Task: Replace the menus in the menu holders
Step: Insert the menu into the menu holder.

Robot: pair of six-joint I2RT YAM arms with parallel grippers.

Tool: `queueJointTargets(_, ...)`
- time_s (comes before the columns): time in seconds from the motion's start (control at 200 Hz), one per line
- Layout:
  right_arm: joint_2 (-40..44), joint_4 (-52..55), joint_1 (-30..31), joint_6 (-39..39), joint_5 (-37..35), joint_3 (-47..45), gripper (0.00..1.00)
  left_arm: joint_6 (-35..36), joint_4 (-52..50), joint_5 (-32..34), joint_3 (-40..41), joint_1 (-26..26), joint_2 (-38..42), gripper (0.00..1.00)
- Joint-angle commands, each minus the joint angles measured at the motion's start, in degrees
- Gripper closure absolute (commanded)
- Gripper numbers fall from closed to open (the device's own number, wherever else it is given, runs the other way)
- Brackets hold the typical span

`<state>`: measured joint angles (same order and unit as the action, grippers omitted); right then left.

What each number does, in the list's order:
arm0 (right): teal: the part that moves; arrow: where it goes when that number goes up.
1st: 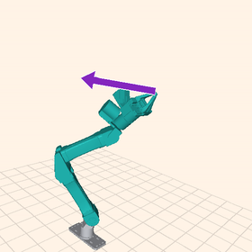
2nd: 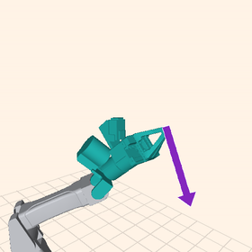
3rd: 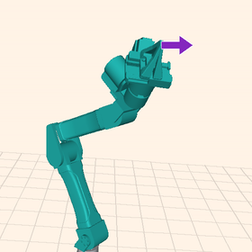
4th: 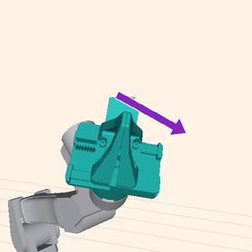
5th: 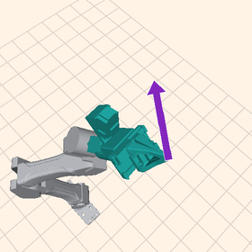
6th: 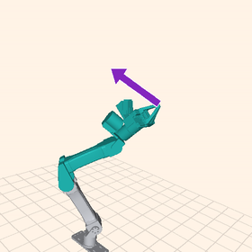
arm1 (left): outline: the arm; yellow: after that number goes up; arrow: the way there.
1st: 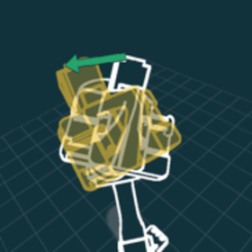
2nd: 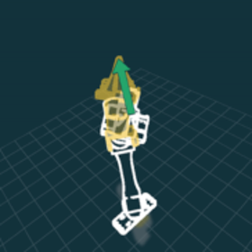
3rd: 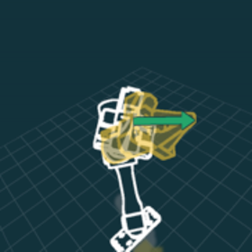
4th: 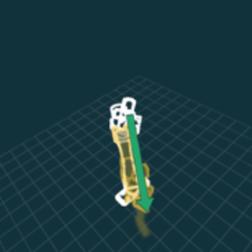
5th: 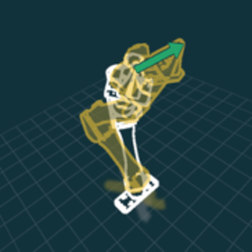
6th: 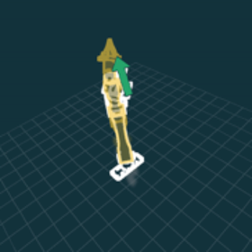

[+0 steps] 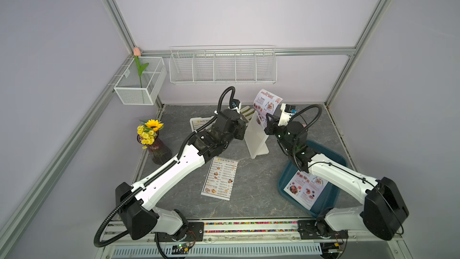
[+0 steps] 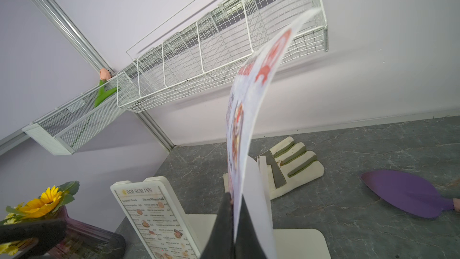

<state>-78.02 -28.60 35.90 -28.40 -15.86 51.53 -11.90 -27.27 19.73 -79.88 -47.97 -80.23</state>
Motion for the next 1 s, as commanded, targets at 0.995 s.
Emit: queueJointTargets(0.995,-4.23,-12.31,-0.21,1.75,-0.83,-0.19,0.93,0.13,0.02,2.16,1.3,-0.01,2.7,0.5)
